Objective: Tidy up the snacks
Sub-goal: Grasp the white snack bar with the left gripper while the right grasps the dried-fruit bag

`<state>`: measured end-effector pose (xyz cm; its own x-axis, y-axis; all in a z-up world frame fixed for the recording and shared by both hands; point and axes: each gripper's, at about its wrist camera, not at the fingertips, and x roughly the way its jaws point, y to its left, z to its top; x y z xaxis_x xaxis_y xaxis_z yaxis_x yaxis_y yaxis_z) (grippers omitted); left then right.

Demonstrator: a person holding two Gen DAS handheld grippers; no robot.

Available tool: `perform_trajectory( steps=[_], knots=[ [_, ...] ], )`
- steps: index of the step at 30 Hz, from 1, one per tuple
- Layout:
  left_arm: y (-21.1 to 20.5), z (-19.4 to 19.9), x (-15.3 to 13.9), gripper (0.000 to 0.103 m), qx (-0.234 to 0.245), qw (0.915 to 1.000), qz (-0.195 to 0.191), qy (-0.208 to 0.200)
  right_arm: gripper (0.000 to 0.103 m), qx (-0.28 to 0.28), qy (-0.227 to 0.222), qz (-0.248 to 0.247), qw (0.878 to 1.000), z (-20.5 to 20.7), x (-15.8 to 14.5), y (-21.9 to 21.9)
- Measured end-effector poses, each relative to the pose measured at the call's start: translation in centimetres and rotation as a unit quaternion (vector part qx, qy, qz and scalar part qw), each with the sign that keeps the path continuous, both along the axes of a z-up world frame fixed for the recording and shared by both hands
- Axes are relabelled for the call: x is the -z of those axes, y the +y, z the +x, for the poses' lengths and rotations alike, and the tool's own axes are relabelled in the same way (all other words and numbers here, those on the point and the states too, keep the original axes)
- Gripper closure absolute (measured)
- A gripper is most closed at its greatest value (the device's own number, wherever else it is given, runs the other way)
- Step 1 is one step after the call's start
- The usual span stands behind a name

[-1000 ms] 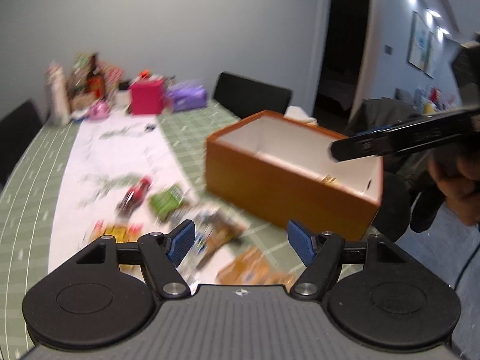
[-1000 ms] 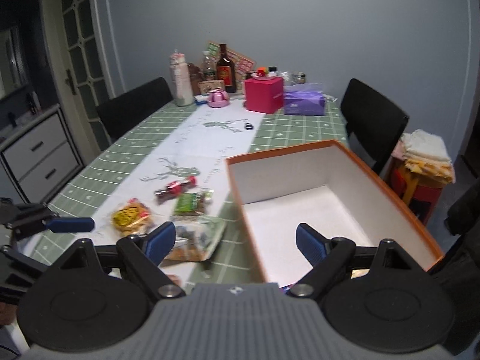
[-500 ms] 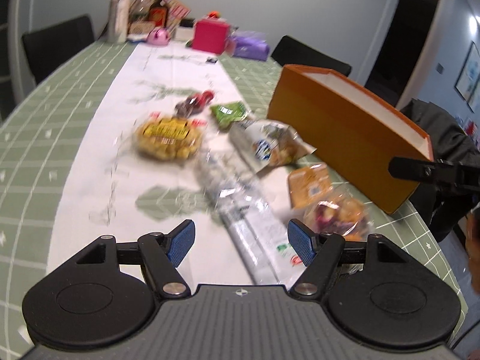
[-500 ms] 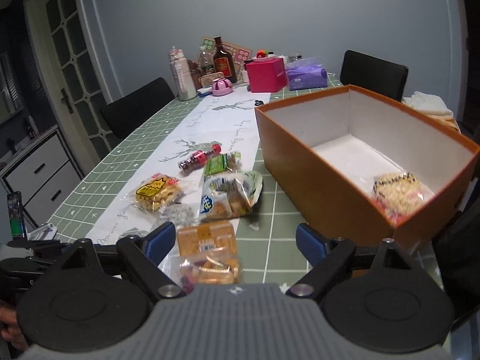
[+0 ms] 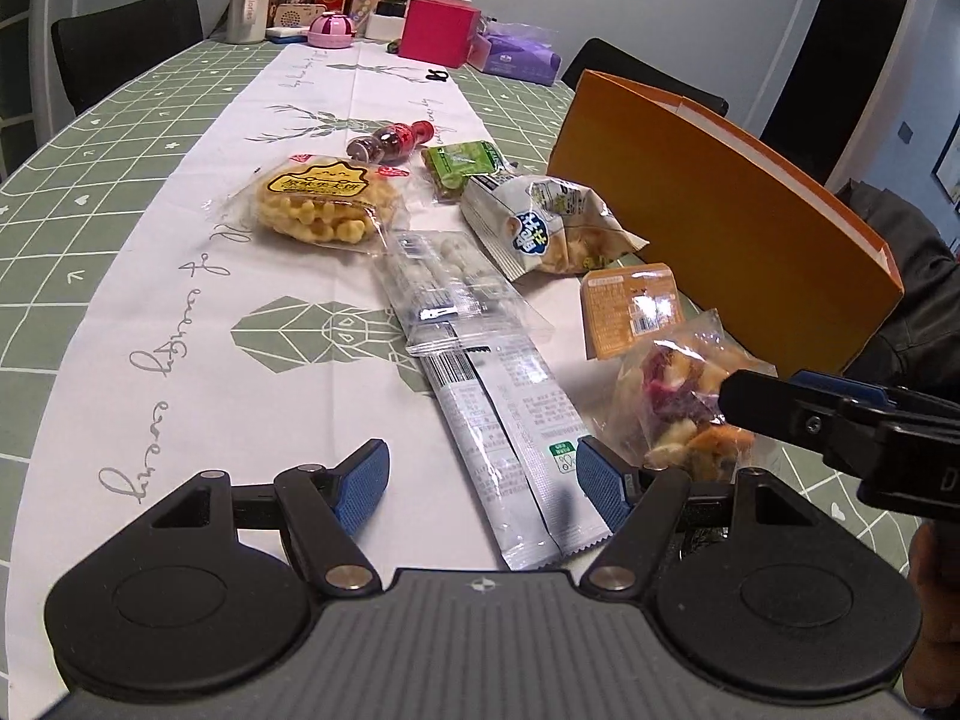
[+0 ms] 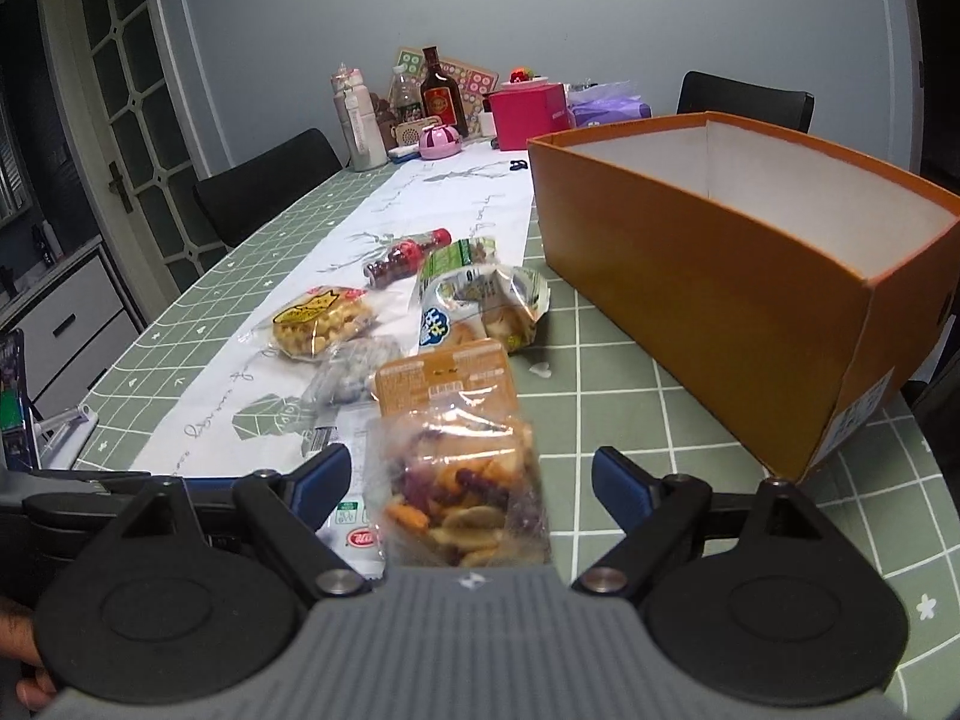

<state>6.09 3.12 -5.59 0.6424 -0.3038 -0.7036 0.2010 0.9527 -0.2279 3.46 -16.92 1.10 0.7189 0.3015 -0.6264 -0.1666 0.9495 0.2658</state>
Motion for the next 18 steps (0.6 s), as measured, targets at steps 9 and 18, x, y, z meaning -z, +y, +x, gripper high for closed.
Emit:
perform_trajectory(
  steps=[9, 18],
  knots=[
    [0.4, 0.1, -0.1, 0.019, -0.006, 0.9999, 0.012, 0.004, 0.026, -0.014, 0.016, 0.003, 1.000, 1.0, 1.8, 0.9],
    [-1.1, 0.7, -0.2, 0.018, 0.001, 0.9999, 0.015, 0.003, 0.039, -0.008, 0.009, -0.004, 1.000, 0.7, 1.6, -0.9]
  ],
)
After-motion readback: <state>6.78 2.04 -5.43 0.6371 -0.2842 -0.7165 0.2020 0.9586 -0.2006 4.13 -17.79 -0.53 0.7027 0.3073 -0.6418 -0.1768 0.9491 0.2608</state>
